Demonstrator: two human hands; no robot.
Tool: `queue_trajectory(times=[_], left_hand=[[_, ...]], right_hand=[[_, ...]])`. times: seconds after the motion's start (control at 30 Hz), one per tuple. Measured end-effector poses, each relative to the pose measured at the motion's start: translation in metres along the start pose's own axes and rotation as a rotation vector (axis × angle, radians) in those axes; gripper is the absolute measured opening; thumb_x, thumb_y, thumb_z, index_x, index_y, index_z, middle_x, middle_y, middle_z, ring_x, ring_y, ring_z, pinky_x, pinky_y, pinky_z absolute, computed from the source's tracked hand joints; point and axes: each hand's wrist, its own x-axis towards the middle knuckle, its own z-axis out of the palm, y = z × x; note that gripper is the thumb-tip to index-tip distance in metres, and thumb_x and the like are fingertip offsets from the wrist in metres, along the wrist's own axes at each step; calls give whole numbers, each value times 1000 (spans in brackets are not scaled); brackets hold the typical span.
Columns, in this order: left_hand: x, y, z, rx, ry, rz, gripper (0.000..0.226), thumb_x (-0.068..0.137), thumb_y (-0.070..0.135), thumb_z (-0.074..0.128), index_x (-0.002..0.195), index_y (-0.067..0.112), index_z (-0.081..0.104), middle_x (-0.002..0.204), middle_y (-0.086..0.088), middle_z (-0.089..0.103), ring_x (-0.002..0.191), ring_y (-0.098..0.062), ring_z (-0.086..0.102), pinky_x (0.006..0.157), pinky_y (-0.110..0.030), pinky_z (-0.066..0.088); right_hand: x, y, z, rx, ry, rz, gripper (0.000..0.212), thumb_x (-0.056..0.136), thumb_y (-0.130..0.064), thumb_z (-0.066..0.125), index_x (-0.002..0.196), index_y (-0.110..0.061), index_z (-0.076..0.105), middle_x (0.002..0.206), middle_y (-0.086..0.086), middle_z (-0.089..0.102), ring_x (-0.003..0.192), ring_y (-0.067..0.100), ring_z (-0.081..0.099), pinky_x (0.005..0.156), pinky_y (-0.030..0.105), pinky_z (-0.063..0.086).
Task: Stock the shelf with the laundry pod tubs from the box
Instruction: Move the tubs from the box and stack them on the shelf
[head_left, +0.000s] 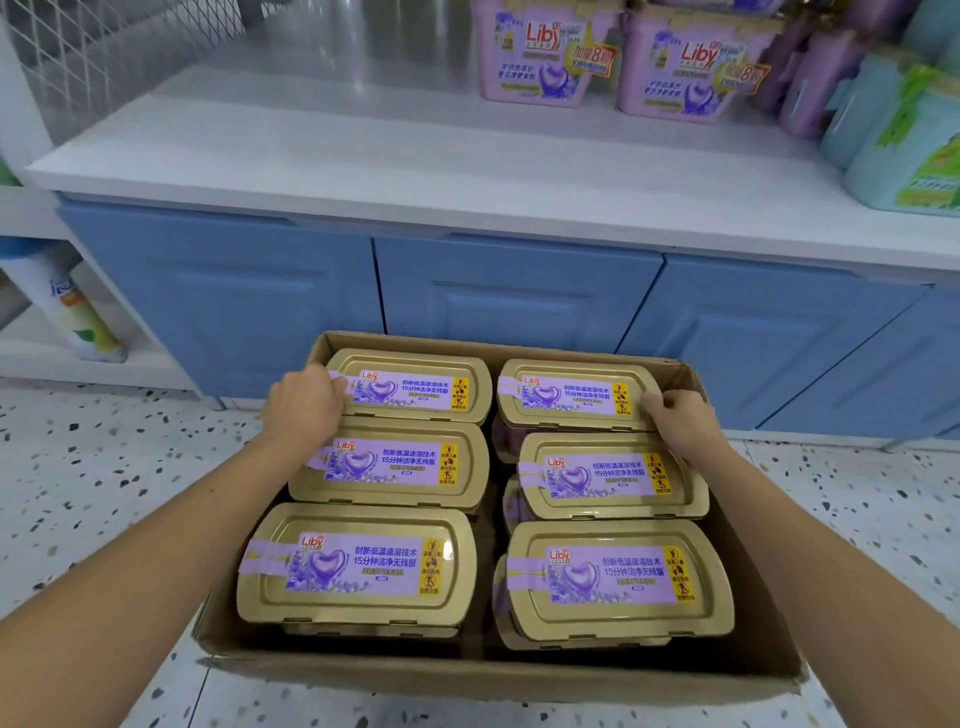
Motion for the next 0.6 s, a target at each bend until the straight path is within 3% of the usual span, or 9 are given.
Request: queue_trajectory(times=[0.1, 0.2, 0.4, 0.6], left_hand=[[4, 9, 3, -68, -44, -59, 29, 98, 26, 39, 83, 3, 47, 102, -25, 62, 94, -40, 55, 71, -38, 36], [9, 13, 9, -95, -42, -99, 36, 99, 31, 38, 92, -1, 55, 106, -25, 63, 100, -41, 56, 76, -39, 39], [10, 9, 20, -156, -42, -119, 47, 97, 40, 37, 111, -1, 54, 113, -24, 62, 105, -42, 56, 83, -43, 44], [8, 11, 17, -223, 89, -73, 39, 96, 36, 41, 86, 0, 55, 91, -22, 62, 90, -41, 57, 67, -38, 38]], right_hand=[[1, -1, 2, 10, -15, 1, 41, 96, -35, 40, 104, 0, 61, 89, 9, 57, 84, 22, 50, 73, 31, 35], [3, 2, 3, 19, -21, 14, 47, 93, -43, 44, 105, 0, 60, 92, 9, 58, 87, 25, 53, 76, 35, 41], [8, 7, 9, 22, 59, 18, 45, 94, -43, 40, 87, -3, 59, 85, 12, 61, 91, 32, 61, 78, 40, 47], [9, 5, 8, -4, 172, 14, 47, 95, -41, 39, 85, 0, 60, 82, 13, 59, 83, 31, 57, 74, 39, 44]])
